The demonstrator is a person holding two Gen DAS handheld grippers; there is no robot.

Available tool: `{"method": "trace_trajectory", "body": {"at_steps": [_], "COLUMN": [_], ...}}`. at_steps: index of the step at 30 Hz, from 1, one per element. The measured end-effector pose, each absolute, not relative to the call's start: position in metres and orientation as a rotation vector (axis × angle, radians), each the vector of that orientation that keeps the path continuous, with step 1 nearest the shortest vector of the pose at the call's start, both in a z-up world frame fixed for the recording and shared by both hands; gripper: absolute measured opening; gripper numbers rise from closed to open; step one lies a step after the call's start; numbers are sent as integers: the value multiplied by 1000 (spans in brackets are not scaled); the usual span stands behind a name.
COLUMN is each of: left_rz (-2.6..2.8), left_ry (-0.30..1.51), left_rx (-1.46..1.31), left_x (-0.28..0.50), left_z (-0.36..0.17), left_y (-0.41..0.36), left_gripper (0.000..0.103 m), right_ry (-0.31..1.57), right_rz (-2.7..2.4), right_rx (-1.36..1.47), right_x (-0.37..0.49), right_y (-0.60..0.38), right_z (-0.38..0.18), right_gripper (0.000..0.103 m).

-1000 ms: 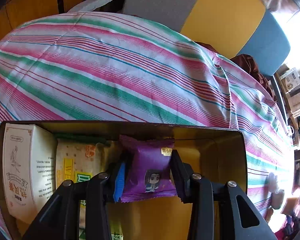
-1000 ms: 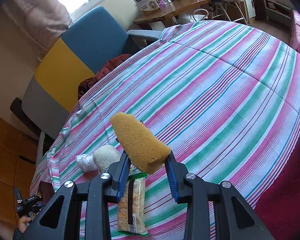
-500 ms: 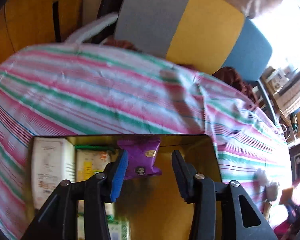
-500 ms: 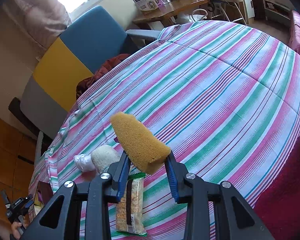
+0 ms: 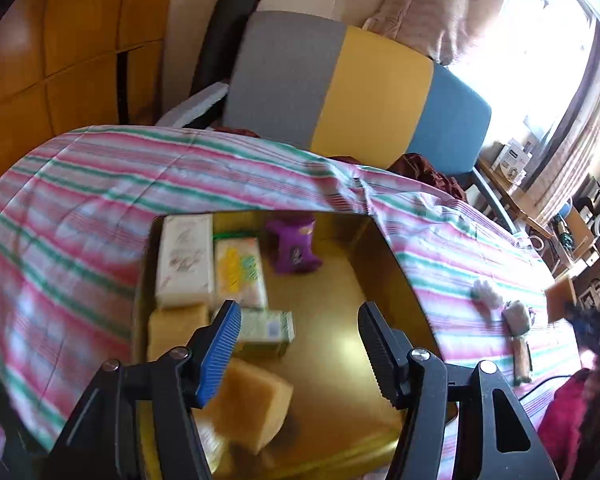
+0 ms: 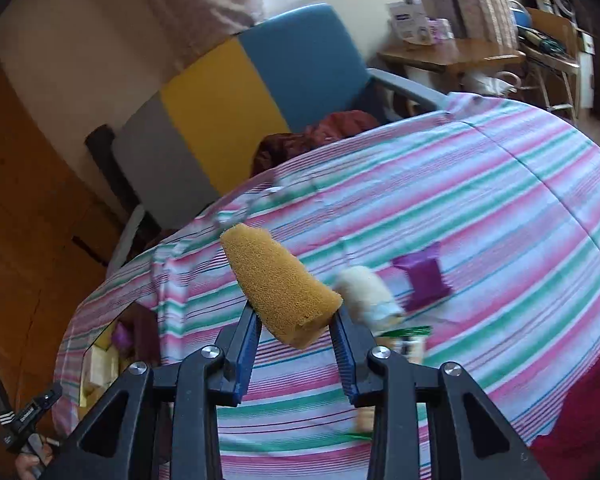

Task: Organize objects
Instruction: 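Carry the yellow sponge into the tray with the right tool and release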

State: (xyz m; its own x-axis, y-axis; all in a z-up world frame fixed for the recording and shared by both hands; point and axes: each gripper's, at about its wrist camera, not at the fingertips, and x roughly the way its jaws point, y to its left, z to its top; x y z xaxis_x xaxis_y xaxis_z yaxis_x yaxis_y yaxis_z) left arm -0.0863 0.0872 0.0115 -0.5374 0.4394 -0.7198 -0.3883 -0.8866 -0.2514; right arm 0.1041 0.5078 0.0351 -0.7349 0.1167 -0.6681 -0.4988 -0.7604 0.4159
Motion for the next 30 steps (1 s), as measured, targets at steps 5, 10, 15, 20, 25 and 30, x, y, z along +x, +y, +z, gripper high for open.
{"method": "trace_trajectory", "body": {"at_steps": [5, 10, 15, 20, 25, 30], "left_rz": [2465, 2480, 2494, 2504, 2508, 2519], "left_ry": [-69, -119, -141, -165, -169, -167], "left_rx": [-1100, -1105, -1099, -1116, -1135, -1137], "left_x": [-64, -57, -53, -52, -52, -52], "left_z": [9, 3, -2, -8, -14, -16], "left_y": [63, 40, 27, 17, 12, 11], "left_gripper": [63, 64, 65, 67, 68, 71], "right_ry": [797, 766, 759, 789, 816, 819], "right_rz": [2711, 2796, 2766, 2709, 2682, 2687], "right_rx": [-1071, -1325, -1549, -1668, -1723, -1708], "right_x": [35, -36, -91, -128, -140, -133], "right_y": [424, 348, 300, 274, 264, 263], "right_z": [46, 19, -21, -51, -66, -61], "right_gripper": [34, 34, 34, 37, 45, 57]}}
